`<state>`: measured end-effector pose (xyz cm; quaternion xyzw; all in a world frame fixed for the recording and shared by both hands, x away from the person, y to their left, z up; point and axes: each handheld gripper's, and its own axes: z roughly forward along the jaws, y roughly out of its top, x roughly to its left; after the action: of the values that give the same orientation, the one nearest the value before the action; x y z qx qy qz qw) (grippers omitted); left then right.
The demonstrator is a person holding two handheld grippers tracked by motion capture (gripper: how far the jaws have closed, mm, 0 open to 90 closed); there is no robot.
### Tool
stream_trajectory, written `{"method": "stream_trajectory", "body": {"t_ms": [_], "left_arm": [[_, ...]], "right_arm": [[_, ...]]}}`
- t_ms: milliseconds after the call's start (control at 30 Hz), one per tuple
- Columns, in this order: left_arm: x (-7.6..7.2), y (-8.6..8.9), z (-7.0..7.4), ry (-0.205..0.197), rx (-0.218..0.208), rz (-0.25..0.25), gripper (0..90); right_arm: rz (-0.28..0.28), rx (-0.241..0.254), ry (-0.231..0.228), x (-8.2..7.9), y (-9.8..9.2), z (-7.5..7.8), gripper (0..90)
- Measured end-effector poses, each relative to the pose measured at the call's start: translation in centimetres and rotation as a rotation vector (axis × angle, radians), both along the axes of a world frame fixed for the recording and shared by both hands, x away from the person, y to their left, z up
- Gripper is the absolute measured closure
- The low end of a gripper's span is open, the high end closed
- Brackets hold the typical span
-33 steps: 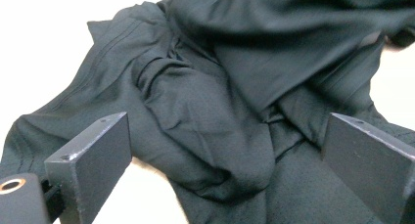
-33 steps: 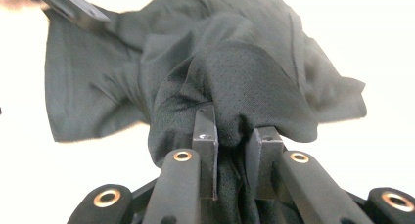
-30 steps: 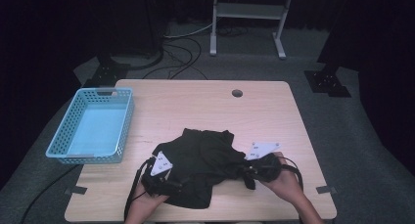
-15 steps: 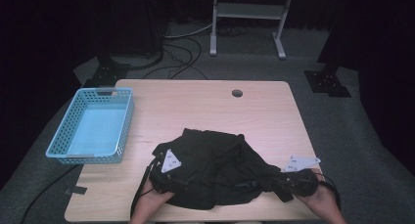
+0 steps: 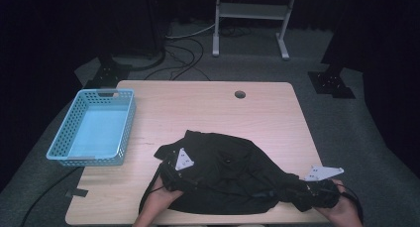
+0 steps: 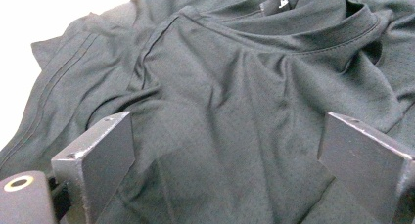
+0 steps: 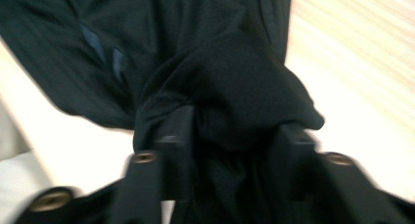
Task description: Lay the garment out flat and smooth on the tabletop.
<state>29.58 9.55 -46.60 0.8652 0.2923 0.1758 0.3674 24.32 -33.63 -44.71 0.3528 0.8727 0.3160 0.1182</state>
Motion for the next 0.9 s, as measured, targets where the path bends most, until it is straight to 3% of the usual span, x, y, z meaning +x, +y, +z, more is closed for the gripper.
{"method": "stream_trajectory", "body": {"t_ms": [33, 100, 267, 400, 500, 567, 633, 667, 800, 900], "left_arm": [[0.0, 0.0, 0.0, 0.000, 0.000, 0.000, 6.0], [0.2, -0.2, 0.0, 0.007, 0.013, 0.004, 6.0], [1.1, -0.8, 0.1, 0.018, 0.031, -0.005, 6.2], [1.8, -1.3, 0.1, 0.044, 0.061, -0.017, 8.6], [2.1, -1.5, -0.1, 0.065, 0.075, -0.020, 9.0], [2.1, -1.6, -0.3, 0.073, 0.093, -0.032, 11.1], [2.1, -1.6, -0.4, 0.076, 0.093, -0.035, 12.0], [2.2, -1.4, -0.4, 0.090, 0.085, -0.030, 12.1], [2.4, -0.8, -0.5, 0.100, 0.076, -0.017, 12.1], [2.2, 0.0, -0.4, 0.104, 0.082, -0.004, 12.1]], "right_arm": [[0.005, -0.002, 0.023, 0.1, -0.1, 0.2, 43.6], [0.007, -0.016, 0.011, 0.0, -0.1, 0.4, 39.5], [-0.003, 0.006, -0.007, -0.3, -0.6, 1.8, 29.2], [0.006, 0.007, -0.046, -0.3, 0.2, 2.5, 30.6], [0.031, -0.001, -0.100, -0.2, 1.7, 2.8, 42.0], [0.061, 0.005, -0.086, 0.1, 2.9, 2.6, 50.0], [0.073, -0.007, -0.086, 0.4, 3.5, 2.3, 53.4], [0.095, -0.021, -0.066, 1.0, 4.8, 1.7, 56.8], [0.114, -0.090, -0.056, 2.4, 6.7, 0.1, 53.3], [0.111, -0.107, -0.032, 3.3, 7.6, -1.3, 50.4]]}}
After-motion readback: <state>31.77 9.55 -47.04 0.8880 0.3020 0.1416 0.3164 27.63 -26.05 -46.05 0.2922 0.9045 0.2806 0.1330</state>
